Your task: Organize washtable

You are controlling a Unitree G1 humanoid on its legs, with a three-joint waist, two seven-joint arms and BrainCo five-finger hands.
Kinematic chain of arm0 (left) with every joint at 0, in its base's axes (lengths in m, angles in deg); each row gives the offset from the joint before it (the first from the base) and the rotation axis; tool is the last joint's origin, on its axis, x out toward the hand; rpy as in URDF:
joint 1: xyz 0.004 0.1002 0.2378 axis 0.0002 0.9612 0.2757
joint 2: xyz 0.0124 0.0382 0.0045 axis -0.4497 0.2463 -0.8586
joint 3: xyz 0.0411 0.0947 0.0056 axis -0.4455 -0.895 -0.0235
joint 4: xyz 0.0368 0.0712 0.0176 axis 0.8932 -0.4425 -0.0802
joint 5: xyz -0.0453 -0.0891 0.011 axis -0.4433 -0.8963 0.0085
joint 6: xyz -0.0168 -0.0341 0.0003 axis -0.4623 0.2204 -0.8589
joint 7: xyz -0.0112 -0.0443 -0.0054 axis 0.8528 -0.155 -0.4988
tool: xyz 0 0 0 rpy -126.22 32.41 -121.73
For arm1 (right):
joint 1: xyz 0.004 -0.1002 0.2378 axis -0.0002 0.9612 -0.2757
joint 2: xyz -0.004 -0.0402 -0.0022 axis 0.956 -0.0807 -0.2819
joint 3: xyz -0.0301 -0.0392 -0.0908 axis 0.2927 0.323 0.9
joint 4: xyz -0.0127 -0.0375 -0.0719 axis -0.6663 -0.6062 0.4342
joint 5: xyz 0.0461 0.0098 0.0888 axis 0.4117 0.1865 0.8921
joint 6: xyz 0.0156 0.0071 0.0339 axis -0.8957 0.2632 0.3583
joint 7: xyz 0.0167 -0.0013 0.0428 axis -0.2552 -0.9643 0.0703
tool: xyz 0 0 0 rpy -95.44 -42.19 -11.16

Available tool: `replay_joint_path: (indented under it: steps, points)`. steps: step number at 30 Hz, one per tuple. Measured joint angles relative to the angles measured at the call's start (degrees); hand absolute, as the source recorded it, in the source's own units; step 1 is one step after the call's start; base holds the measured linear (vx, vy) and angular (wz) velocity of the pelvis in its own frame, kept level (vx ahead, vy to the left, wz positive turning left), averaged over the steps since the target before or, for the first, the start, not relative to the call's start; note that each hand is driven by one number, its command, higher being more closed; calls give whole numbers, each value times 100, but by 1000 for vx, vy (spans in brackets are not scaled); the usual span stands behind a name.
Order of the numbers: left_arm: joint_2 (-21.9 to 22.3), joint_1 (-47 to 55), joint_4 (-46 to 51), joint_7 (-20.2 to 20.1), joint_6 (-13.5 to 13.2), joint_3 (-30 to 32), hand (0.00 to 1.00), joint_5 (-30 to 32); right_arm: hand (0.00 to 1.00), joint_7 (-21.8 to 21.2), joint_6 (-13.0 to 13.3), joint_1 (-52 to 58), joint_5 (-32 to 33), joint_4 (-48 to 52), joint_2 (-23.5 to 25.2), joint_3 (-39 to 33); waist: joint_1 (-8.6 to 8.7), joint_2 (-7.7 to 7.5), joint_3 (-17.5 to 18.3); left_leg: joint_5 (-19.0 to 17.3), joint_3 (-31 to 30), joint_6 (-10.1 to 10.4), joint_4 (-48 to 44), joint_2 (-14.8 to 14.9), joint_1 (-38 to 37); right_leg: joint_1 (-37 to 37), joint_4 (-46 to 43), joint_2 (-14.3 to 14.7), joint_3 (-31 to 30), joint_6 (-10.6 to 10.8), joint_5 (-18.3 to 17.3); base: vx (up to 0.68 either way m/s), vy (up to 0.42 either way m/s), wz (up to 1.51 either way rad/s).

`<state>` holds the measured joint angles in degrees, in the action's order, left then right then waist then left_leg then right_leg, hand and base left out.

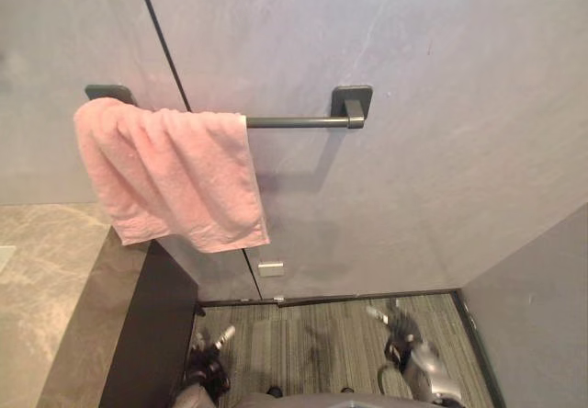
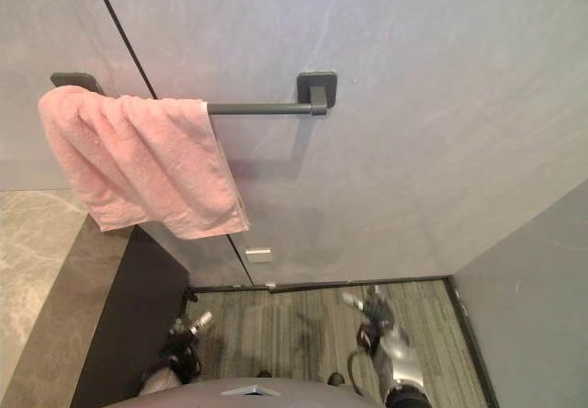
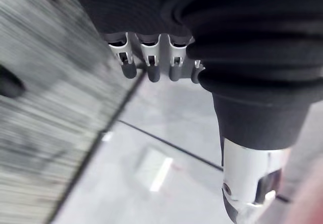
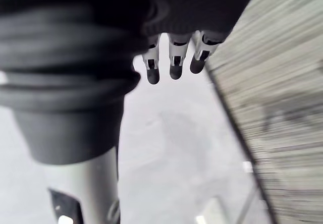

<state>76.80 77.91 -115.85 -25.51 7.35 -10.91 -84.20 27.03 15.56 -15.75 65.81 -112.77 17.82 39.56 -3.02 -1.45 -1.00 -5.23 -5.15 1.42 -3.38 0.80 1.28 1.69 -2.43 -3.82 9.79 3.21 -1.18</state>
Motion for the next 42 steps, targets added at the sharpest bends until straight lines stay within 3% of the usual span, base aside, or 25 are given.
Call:
replay_joint_path:
  steps: [3,9,19,29,33,42]
  points:
    - [51,-4,1255,284,-202,485,0,-108,0,103,127,-247,-64,875,-7,241,-58,-58,32,-1,-5,1,-21,-48,29,-8,67,-40,-22,-4,17,51,24,-1]
    - [55,-103,2665,699,-401,1095,0,-21,0,126,194,-1345,-272,1820,-3,1050,-248,-46,22,-27,-20,-42,-45,-141,-78,-210,200,-123,-6,12,92,14,45,4]
    - [56,-113,3344,821,-442,1139,0,170,0,87,220,-2897,-211,1354,18,1512,-395,-3,-6,0,-58,-66,16,-165,-76,-235,201,-140,44,-6,113,-23,11,3]
    - [68,-131,3578,808,-483,648,0,170,0,188,192,-3108,-131,997,184,1905,-438,1,-8,154,-159,-45,225,-167,-85,-240,315,-140,147,-26,174,0,-4,4]
    - [78,-127,3808,809,-482,476,0,167,0,134,188,-3155,26,866,325,2223,-550,5,-11,204,-206,-36,250,-166,-94,-246,332,-143,198,-26,174,6,-7,6]
    - [79,-113,3916,873,-484,437,0,165,0,73,144,-3376,253,559,648,2640,-590,6,-58,212,-220,-39,306,-165,-102,-250,349,-146,216,-25,175,0,0,1]
